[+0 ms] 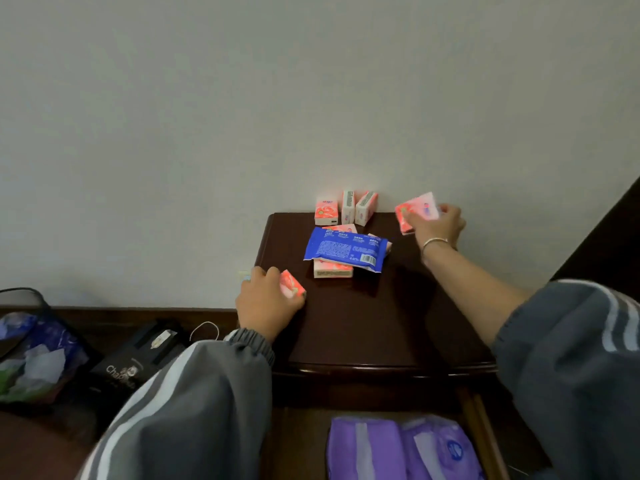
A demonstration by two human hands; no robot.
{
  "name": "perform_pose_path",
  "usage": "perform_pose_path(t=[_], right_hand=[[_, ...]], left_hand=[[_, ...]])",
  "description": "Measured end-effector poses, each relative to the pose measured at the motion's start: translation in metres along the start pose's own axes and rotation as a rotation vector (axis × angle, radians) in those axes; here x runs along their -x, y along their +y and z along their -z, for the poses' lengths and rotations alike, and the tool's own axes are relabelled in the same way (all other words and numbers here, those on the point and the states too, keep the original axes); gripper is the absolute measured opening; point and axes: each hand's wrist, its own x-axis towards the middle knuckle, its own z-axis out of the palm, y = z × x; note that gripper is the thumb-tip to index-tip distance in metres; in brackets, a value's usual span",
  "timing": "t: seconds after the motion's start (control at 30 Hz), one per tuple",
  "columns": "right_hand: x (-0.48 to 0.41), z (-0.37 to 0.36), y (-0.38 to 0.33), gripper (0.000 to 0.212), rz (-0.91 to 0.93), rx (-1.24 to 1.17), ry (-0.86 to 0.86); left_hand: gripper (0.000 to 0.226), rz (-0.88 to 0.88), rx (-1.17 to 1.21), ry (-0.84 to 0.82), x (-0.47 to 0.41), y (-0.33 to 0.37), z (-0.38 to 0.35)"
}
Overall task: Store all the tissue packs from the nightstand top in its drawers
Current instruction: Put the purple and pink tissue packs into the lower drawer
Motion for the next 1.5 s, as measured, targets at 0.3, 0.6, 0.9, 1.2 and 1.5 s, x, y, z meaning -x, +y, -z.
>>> perform_pose_path(t=[0.3, 0.6, 0.9, 1.2, 1.5], right_hand=[[0.146, 0.149, 0.032, 0.053, 0.055, -0.288, -0.338], [0.275, 0.135, 0.074, 0.057, -0.147, 0.028, -0.945], [0.333, 0.056, 0.076, 0.06, -0.066, 0.363, -1.157], [0.351, 0.038, 0.096, 0.05, 0.096, 0.711, -1.326], [0.354, 0.037, 0.093, 0.071, 0.204, 0.919, -1.294]], left_hand=[[0.049, 0.068, 0.546, 0.327, 0.091, -0.007, 0.008], [0.065, 0.284, 0.505, 0.145, 0.199, -0.075, 0.026], [0.066, 0.392, 0.498, 0.19, 0.239, -0.122, 0.031], [0.066, 0.475, 0.554, 0.184, 0.254, -0.15, 0.007], [0.071, 0.47, 0.56, 0.203, 0.256, -0.159, -0.01]])
